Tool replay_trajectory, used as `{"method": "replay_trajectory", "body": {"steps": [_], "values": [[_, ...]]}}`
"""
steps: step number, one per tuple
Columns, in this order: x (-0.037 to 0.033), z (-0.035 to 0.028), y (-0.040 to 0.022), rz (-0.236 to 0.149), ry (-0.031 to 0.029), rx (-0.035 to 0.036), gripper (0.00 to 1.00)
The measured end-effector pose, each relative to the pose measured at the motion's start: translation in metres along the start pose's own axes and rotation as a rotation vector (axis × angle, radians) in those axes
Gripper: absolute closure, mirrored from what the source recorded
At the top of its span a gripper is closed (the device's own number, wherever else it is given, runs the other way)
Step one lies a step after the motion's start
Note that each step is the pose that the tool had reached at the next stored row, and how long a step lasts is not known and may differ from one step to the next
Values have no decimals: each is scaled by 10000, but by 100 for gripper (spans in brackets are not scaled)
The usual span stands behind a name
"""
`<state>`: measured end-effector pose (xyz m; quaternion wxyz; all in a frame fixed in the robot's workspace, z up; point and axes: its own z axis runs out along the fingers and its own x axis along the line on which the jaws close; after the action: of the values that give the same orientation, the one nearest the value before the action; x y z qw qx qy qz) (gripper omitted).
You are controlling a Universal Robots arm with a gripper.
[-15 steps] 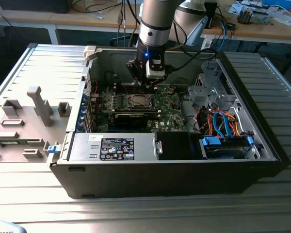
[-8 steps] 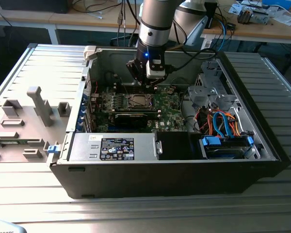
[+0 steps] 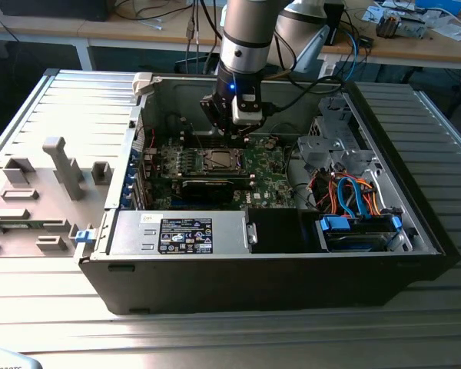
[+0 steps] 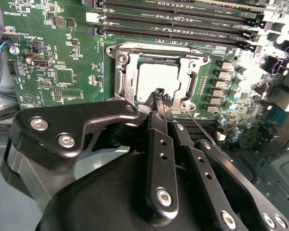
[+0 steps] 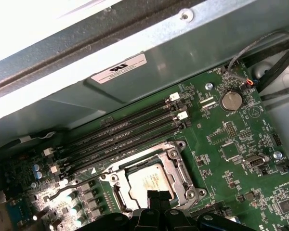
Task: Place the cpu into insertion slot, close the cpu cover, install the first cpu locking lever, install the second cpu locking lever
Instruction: 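Install the first cpu locking lever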
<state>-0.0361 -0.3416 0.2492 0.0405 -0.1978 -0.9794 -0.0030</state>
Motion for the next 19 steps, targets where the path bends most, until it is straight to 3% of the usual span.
{"method": "replay_trajectory", "body": {"steps": [19], "values": [[0, 0, 0, -207, -2, 16, 89]]}}
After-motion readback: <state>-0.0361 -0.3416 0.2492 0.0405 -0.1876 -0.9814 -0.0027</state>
